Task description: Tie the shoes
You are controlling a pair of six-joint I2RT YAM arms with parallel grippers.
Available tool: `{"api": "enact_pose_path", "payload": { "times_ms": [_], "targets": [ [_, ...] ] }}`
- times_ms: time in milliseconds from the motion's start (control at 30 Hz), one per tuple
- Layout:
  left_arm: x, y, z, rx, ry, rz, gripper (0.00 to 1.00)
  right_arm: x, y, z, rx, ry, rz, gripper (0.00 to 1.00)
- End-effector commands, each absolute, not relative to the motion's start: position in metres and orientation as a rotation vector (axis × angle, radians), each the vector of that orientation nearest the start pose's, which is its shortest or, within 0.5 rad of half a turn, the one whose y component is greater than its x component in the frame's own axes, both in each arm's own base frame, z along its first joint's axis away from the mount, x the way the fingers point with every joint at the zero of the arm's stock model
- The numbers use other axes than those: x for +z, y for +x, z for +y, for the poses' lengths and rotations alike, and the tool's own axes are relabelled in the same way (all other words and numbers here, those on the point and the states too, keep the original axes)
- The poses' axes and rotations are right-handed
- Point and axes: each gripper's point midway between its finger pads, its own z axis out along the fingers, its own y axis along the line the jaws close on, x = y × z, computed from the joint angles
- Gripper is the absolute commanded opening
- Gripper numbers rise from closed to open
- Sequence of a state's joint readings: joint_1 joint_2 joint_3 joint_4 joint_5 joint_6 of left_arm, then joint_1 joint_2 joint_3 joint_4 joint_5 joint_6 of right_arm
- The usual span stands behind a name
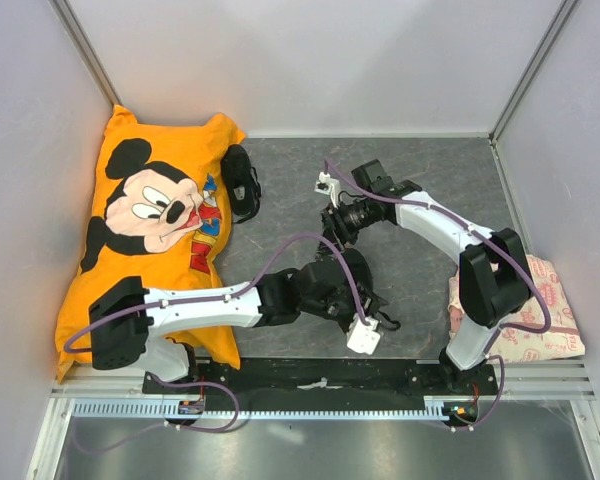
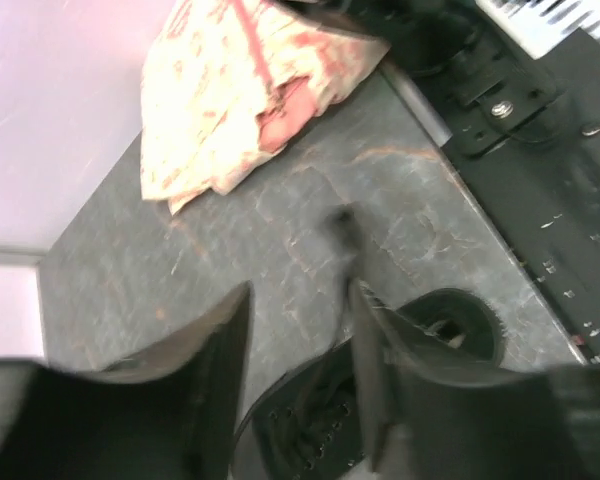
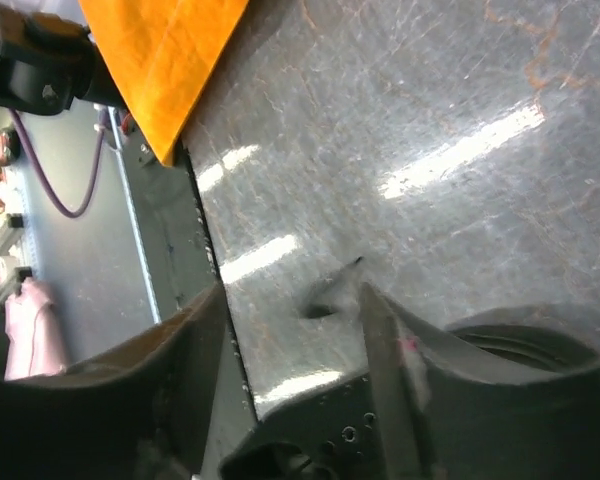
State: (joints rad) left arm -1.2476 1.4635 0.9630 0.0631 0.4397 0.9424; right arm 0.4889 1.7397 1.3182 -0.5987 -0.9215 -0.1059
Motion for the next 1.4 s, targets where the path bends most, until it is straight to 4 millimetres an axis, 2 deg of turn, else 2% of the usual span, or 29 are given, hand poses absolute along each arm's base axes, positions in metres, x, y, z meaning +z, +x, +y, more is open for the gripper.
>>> {"api": "enact_pose_path", "payload": {
  "times_ms": [0, 33, 67, 100, 133, 167, 233, 267, 300, 333, 367, 400, 433, 467, 500, 533, 600, 667, 700, 800, 867, 900, 933, 1100, 1167, 1200, 1233, 1267, 1367],
  "targets": [
    [0.212, 0.12, -0.428, -0.58, 1.803, 0.794, 0.57, 0.166, 0.275, 0.275, 1.264, -1.115, 2.232, 0.68],
    [0.224, 0.118, -0.417, -0.597, 1.782, 0.805, 0.59, 0.169, 0.279, 0.267, 1.245, -1.11, 2.225, 0.76],
    [0.219, 0.122, -0.405, -0.607, 1.797, 0.855, 0.62, 0.172, 0.282, 0.259, 1.221, -1.095, 2.226, 0.79],
    [0.213, 0.118, -0.392, -0.631, 1.823, 0.908, 0.64, 0.171, 0.287, 0.241, 1.188, -1.049, 2.27, 0.8],
    [0.207, 0.119, -0.381, -0.628, 1.827, 0.941, 0.64, 0.171, 0.288, 0.231, 1.156, -1.048, 2.283, 0.81],
    [0.215, 0.127, -0.368, -0.615, 1.789, 0.97, 0.64, 0.171, 0.288, 0.219, 1.102, -1.102, 2.258, 0.81],
    [0.2, 0.133, -0.345, -0.649, 1.784, 1.093, 0.64, 0.156, 0.278, 0.189, 1.014, -1.107, 2.36, 0.81],
    [0.199, 0.153, -0.33, -0.631, 1.731, 1.182, 0.63, 0.157, 0.273, 0.179, 0.957, -1.138, 2.35, 0.81],
    [0.193, 0.159, -0.322, -0.668, 1.687, 1.276, 0.63, 0.151, 0.267, 0.169, 0.918, -1.139, 2.378, 0.81],
    [0.184, 0.168, -0.313, -0.677, 1.659, 1.353, 0.62, 0.137, 0.253, 0.159, 0.889, -1.144, 2.436, 0.8],
    [0.175, 0.187, -0.301, -0.672, 1.599, 1.451, 0.62, 0.141, 0.245, 0.154, 0.86, -1.15, 2.422, 0.8],
    [0.168, 0.191, -0.298, -0.712, 1.55, 1.537, 0.62, 0.138, 0.238, 0.152, 0.857, -1.146, 2.433, 0.81],
    [0.161, 0.194, -0.296, -0.727, 1.52, 1.592, 0.61, 0.13, 0.227, 0.148, 0.857, -1.139, 2.466, 0.81],
    [0.156, 0.198, -0.295, -0.744, 1.49, 1.646, 0.62, 0.133, 0.223, 0.145, 0.838, -1.128, 2.465, 0.8],
    [0.143, 0.195, -0.298, -0.796, 1.452, 1.738, 0.61, 0.13, 0.218, 0.144, 0.837, -1.1, 2.493, 0.8],
    [0.14, 0.194, -0.302, -0.831, 1.429, 1.765, 0.61, 0.125, 0.212, 0.141, 0.834, -1.089, 2.525, 0.79],
    [0.121, 0.194, -0.309, -0.907, 1.338, 1.914, 0.63, 0.124, 0.209, 0.136, 0.812, -1.087, 2.542, 0.77],
    [0.113, 0.192, -0.317, -0.968, 1.306, 1.975, 0.64, 0.124, 0.208, 0.136, 0.822, -1.084, 2.546, 0.77],
    [0.103, 0.192, -0.322, -1.003, 1.269, 2.049, 0.64, 0.125, 0.208, 0.138, 0.831, -1.101, 2.535, 0.77],
    [0.097, 0.195, -0.333, -1.071, 1.19, 2.122, 0.64, 0.118, 0.199, 0.138, 0.909, -1.174, 2.574, 0.77],
    [0.085, 0.198, -0.338, -1.087, 1.154, 2.176, 0.64, 0.104, 0.194, 0.136, 0.949, -1.229, 2.6, 0.76],
    [0.088, 0.202, -0.343, -1.099, 1.127, 2.191, 0.63, 0.102, 0.192, 0.138, 0.984, -1.231, 2.605, 0.75],
    [0.078, 0.205, -0.343, -1.1, 1.111, 2.236, 0.62, 0.097, 0.192, 0.139, 1.008, -1.282, 2.583, 0.75],
    [0.081, 0.213, -0.348, -1.186, 1.075, 2.276, 0.6, 0.075, 0.193, 0.131, 0.959, -1.492, 2.485, 0.78],
    [0.086, 0.215, -0.343, -1.253, 1.03, 2.297, 0.6, 0.066, 0.204, 0.125, 0.842, -1.586, 2.382, 0.79],
    [0.086, 0.214, -0.339, -1.292, 1.008, 2.302, 0.6, 0.057, 0.197, 0.122, 0.826, -1.613, 2.365, 0.82],
    [0.088, 0.223, -0.33, -1.302, 0.956, 2.31, 0.61, 0.056, 0.202, 0.119, 0.753, -1.633, 2.324, 0.82],
    [0.098, 0.225, -0.326, -1.331, 0.944, 2.282, 0.61, 0.051, 0.215, 0.123, 0.684, -1.651, 2.254, 0.83],
    [0.107, 0.237, -0.306, -1.325, 0.877, 2.256, 0.63, 0.035, 0.215, 0.132, 0.593, -1.735, 2.214, 0.84]
  ]
}}
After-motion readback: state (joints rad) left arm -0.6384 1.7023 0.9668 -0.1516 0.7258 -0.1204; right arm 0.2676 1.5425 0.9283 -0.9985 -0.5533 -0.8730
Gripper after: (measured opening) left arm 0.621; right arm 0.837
